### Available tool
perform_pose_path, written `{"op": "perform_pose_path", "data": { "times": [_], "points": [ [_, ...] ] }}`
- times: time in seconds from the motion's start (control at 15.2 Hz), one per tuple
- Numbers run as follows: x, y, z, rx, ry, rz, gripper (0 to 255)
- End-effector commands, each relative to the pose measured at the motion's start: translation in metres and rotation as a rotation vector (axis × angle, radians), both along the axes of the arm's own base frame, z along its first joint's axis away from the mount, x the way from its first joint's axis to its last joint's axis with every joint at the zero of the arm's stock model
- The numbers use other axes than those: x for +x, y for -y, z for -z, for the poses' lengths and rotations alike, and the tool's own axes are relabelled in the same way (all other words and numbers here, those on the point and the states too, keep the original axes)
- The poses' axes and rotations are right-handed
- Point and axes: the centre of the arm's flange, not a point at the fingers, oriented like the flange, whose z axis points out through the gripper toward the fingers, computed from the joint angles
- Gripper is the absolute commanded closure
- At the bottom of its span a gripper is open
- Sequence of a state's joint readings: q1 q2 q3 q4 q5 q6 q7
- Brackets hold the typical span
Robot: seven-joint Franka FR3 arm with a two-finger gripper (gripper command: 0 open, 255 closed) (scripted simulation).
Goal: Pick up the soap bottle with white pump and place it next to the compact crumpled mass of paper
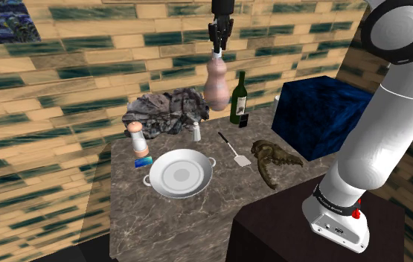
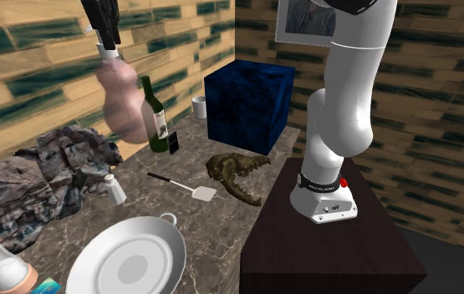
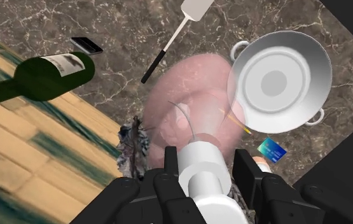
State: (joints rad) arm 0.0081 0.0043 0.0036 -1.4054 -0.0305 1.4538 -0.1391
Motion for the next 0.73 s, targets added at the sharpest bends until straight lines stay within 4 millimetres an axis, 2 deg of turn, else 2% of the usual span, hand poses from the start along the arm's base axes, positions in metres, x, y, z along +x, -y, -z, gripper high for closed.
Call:
{"op": "perform_pose_path", "data": {
  "times": [0.0, 0.66],
  "points": [
    [0.000, 0.000, 0.010, 0.000, 0.002, 0.000, 255],
    [0.000, 0.000, 0.063, 0.000, 0.002, 0.000, 255]
  ]
}}
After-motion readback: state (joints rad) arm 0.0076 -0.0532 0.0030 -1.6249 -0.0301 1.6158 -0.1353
